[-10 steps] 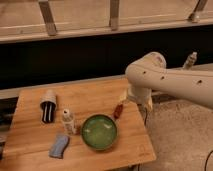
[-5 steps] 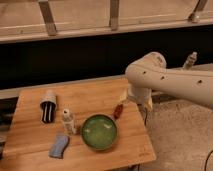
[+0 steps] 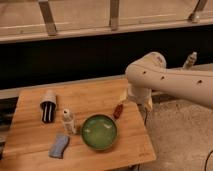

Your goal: Knock the bottle over

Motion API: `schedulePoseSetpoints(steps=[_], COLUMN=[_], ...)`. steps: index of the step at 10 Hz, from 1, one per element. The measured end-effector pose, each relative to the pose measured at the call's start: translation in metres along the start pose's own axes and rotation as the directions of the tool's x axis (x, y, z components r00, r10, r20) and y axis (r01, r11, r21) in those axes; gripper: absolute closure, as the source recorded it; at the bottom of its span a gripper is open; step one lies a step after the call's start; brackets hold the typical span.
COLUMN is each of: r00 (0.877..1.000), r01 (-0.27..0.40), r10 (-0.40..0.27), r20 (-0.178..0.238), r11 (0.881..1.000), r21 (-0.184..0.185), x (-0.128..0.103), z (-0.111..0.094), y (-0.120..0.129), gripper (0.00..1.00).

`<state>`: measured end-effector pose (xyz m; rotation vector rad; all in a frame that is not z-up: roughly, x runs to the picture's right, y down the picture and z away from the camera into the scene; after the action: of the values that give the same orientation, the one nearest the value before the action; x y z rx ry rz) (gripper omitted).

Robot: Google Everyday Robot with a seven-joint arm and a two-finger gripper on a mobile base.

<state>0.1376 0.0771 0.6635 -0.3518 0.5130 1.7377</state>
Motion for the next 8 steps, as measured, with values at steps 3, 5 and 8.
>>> schedulePoseSetpoints(steps=[3,5,8], r00=[1.000,1.000,1.000], r01=[0.000,0.000,0.003], r10=[0.000,0.000,-0.003], r20=[0.000,0.000,0.001], r11=[1.000,1.000,1.000], r21=[0.000,0.000,0.003], x=[0.0000,0.0000,0.0002], z=[0.0000,0.0000,0.0002], y=[0.0000,0.0000,-0.0001], gripper=[0.21,0.38,0.69])
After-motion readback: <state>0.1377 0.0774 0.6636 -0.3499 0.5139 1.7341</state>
